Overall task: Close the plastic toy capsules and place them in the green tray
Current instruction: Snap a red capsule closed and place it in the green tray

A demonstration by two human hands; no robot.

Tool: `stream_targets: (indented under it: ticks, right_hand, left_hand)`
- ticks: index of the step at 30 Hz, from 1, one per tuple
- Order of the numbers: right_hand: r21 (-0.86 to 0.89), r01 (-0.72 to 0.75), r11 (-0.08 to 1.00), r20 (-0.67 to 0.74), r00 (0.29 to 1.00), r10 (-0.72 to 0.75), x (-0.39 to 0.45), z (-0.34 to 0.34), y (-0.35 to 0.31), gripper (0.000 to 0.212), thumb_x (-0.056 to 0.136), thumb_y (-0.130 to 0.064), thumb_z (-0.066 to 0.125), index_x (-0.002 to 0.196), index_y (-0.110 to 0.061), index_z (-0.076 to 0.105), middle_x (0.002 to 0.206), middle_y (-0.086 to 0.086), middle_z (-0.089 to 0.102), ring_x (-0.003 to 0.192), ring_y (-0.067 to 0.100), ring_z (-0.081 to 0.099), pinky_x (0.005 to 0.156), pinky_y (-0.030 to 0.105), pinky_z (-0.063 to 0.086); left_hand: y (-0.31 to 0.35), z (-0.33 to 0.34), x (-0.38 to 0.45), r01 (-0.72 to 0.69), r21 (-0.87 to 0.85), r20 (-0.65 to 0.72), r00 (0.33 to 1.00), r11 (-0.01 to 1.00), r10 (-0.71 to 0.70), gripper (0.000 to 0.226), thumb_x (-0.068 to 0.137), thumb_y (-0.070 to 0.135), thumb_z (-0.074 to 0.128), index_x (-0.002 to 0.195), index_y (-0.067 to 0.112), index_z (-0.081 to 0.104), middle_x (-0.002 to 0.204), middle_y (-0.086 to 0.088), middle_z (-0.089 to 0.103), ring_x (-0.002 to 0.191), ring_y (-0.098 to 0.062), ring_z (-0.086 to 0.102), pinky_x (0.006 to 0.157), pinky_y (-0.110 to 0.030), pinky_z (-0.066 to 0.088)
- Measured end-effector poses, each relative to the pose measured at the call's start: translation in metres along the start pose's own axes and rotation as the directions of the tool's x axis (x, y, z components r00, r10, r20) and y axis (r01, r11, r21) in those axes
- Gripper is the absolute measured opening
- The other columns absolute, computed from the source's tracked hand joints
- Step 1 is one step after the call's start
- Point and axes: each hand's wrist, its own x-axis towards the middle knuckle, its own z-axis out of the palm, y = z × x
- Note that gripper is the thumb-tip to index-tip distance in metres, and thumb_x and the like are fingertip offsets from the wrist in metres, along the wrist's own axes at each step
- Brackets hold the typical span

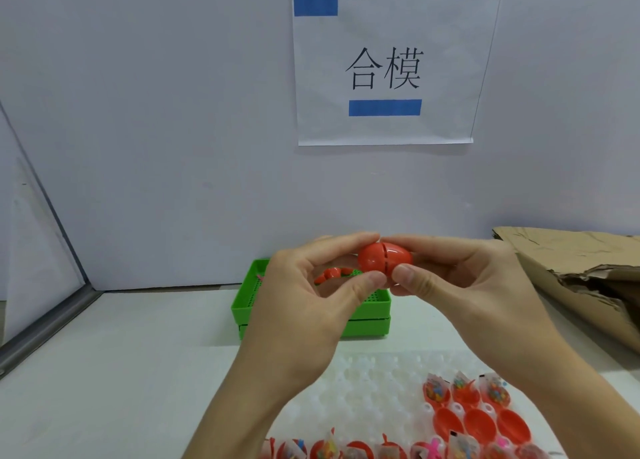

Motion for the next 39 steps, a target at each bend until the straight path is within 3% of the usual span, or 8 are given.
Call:
stream_targets:
  ticks: [7,12,17,19,23,29,36,39]
  right_hand:
    - [-0.052,0.048,0.997,-0.008,0.999,-0.049,-0.001,0.002,-0.004,0.027,0.066,-0.024,0.075,0.093,-0.031,0.077,0.085,-0.005,0.079,0.079,0.010,0.076,0.072,0.015,0.057]
    - [-0.075,0.061,0.995,0.007,0.998,-0.061,-0.001,0.001,-0.006,0.027,0.068,-0.020,0.074,0.094,-0.023,0.077,0.086,-0.006,0.079,0.082,0.010,0.076,0.073,0.015,0.057]
    - [-0.155,0.099,0.983,0.006,0.995,-0.099,0.000,-0.001,-0.009,0.028,0.068,-0.023,0.075,0.097,-0.022,0.078,0.088,-0.004,0.078,0.083,0.013,0.074,0.075,0.019,0.058]
    - [-0.109,0.112,0.988,0.003,0.994,-0.113,0.000,0.000,-0.008,0.028,0.067,-0.017,0.075,0.093,-0.024,0.077,0.087,-0.006,0.079,0.084,0.012,0.075,0.076,0.019,0.058]
    - [-0.085,0.128,0.988,-0.013,0.991,-0.130,-0.001,0.001,-0.008,0.030,0.063,-0.009,0.076,0.086,-0.028,0.078,0.082,-0.007,0.078,0.080,0.010,0.076,0.073,0.017,0.058]
    - [-0.335,0.141,0.932,-0.018,0.988,-0.156,-0.001,0.000,-0.010,0.049,0.070,0.012,0.079,0.086,-0.034,0.077,0.082,-0.013,0.077,0.080,0.009,0.074,0.076,0.028,0.059]
    - [-0.512,0.129,0.849,-0.046,0.983,-0.177,-0.004,0.003,-0.012,0.052,0.070,0.010,0.081,0.079,-0.041,0.074,0.073,-0.030,0.071,0.070,-0.007,0.070,0.067,0.009,0.053]
    - [-0.567,0.105,0.817,-0.050,0.986,-0.162,-0.004,0.005,-0.012,0.053,0.070,0.009,0.081,0.075,-0.044,0.072,0.070,-0.033,0.069,0.066,0.001,0.070,0.063,0.018,0.054]
  left_hand:
    - [-0.001,-0.001,-0.001,-0.015,-0.031,0.033,0.999,0.999,0.016,0.033,0.080,0.009,0.076,0.108,0.024,0.074,0.099,0.009,0.076,0.096,-0.005,0.070,0.082,-0.016,0.055]
    - [-0.001,-0.001,-0.002,-0.038,-0.077,0.047,0.998,0.996,0.042,0.039,0.071,0.018,0.074,0.110,0.020,0.074,0.101,0.005,0.074,0.097,-0.008,0.070,0.082,-0.019,0.056]
    - [-0.001,0.001,-0.001,-0.064,-0.087,0.037,0.997,0.994,0.068,0.037,0.074,0.014,0.070,0.110,0.015,0.074,0.099,0.006,0.073,0.095,-0.007,0.070,0.083,-0.018,0.055]
    - [-0.001,0.003,-0.001,-0.073,-0.074,0.017,0.997,0.995,0.075,0.032,0.077,0.009,0.071,0.107,0.016,0.075,0.096,0.007,0.073,0.090,-0.004,0.069,0.080,-0.015,0.054]
    - [-0.002,0.007,0.000,-0.109,0.066,-0.054,0.992,0.992,0.113,0.037,0.078,-0.008,0.072,0.101,0.021,0.076,0.085,0.011,0.072,0.078,0.003,0.067,0.072,-0.005,0.047]
    - [-0.006,0.014,-0.002,-0.129,0.196,-0.103,0.983,0.972,0.151,0.048,0.079,-0.020,0.065,0.098,0.023,0.078,0.079,0.012,0.069,0.070,0.002,0.067,0.065,-0.007,0.048]
    - [-0.008,0.018,-0.004,-0.237,0.300,-0.091,0.957,0.924,0.275,0.028,0.084,0.008,0.055,0.099,0.011,0.079,0.077,0.009,0.065,0.063,-0.001,0.067,0.063,-0.020,0.056]
    - [-0.012,0.021,-0.005,-0.271,0.372,-0.083,0.943,0.888,0.323,0.032,0.084,0.001,0.053,0.104,0.008,0.077,0.078,0.003,0.065,0.065,0.000,0.066,0.062,-0.019,0.056]
